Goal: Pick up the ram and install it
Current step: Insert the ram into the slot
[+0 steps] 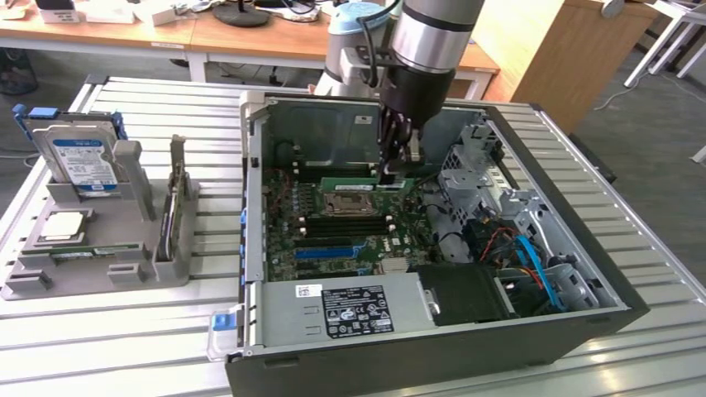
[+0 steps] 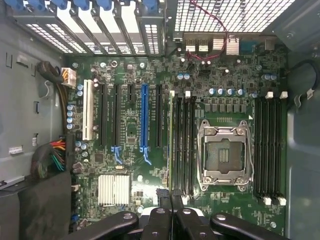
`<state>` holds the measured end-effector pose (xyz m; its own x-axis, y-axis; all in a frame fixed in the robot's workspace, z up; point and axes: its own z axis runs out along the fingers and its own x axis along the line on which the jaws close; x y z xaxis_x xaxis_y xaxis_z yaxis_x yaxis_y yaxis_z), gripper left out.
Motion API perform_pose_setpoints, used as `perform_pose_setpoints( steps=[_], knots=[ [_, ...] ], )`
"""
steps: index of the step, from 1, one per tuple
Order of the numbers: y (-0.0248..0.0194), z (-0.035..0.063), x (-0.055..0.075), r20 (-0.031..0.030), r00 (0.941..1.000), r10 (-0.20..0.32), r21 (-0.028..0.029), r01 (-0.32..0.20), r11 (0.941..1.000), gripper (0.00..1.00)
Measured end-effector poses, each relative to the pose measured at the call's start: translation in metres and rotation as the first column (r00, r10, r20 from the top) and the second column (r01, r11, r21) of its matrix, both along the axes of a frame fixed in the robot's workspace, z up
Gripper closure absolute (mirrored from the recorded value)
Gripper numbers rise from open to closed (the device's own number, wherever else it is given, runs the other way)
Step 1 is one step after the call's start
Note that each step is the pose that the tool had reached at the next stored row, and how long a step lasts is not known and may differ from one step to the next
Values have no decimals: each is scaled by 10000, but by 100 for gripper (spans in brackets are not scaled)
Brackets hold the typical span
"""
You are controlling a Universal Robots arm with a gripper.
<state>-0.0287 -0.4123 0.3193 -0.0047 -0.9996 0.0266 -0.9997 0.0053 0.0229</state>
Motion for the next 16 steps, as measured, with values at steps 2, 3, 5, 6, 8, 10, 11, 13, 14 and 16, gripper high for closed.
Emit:
perform_pose_setpoints(
  steps=[2,3,5,6,8,10,11,13,14,16],
  knots=[
    [0,-24,0,1,10000,0,-1,0,10000,88],
    [0,-37,0,1,10000,-1,-2,1,10000,88],
    [0,-61,0,2,10000,0,-1,0,10000,88],
    [0,-72,0,3,10000,0,-1,0,10000,88],
    [0,-95,0,5,10000,0,-1,0,10000,88],
    [0,-119,0,8,10000,0,0,0,10000,88],
    [0,-130,0,9,10000,0,-1,0,10000,88],
    [0,-154,0,12,10000,1,-1,-1,10000,88],
    [0,-165,0,13,10000,0,-2,0,10000,88],
    [0,-189,0,17,10000,0,-1,0,10000,88]
  ],
)
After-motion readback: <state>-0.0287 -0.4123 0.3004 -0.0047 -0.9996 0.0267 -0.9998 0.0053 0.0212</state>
